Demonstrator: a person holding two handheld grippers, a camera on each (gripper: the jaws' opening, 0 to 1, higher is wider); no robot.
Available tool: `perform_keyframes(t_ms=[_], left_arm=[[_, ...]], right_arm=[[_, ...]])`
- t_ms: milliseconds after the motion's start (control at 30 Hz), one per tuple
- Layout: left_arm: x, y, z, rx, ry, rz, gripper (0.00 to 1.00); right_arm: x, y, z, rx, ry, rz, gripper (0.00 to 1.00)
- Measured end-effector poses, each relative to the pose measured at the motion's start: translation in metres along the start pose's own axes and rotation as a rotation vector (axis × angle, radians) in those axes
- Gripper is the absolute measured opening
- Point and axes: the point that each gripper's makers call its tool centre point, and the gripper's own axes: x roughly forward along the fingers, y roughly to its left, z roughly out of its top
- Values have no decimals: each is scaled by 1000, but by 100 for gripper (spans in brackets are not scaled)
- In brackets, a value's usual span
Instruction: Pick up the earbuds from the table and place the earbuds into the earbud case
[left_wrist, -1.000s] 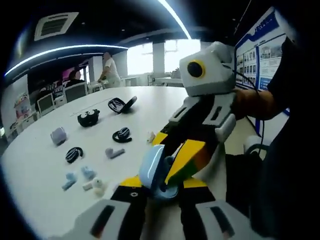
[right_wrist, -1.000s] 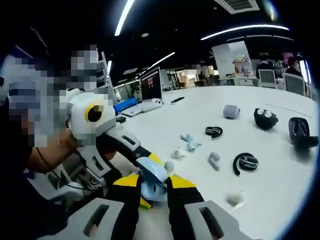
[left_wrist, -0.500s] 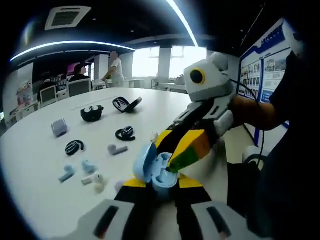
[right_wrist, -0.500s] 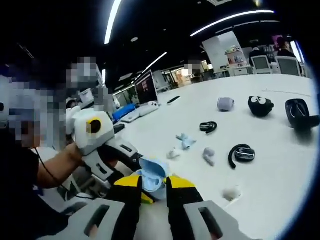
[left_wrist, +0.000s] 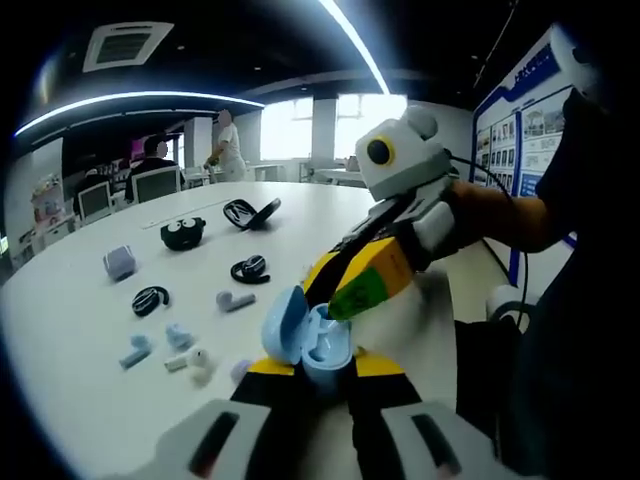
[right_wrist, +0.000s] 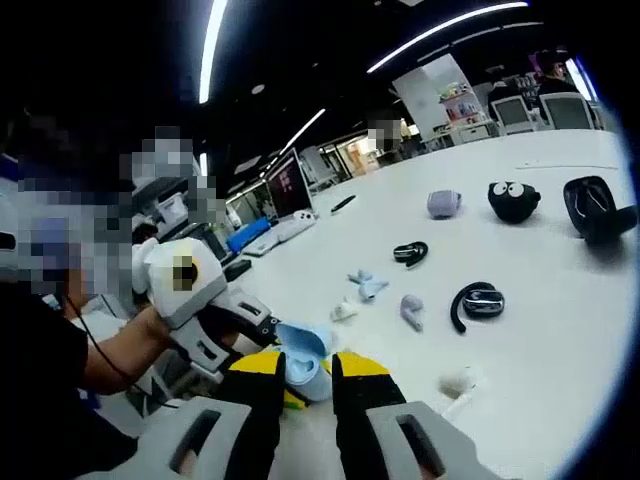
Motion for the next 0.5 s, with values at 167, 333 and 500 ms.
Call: perform_keyframes(t_ms=[167, 333, 500], left_arm=[[-1, -1, 0, 3, -9, 3, 19], [-1, -2, 0, 5, -22, 9, 19], [-2, -3, 0, 4, -29, 16, 19]], right_arm=[[-7, -3, 9, -26, -13, -17, 19], [-13, -11, 22, -97, -6, -55, 19], [-10, -19, 32, -145, 22, -69, 19]])
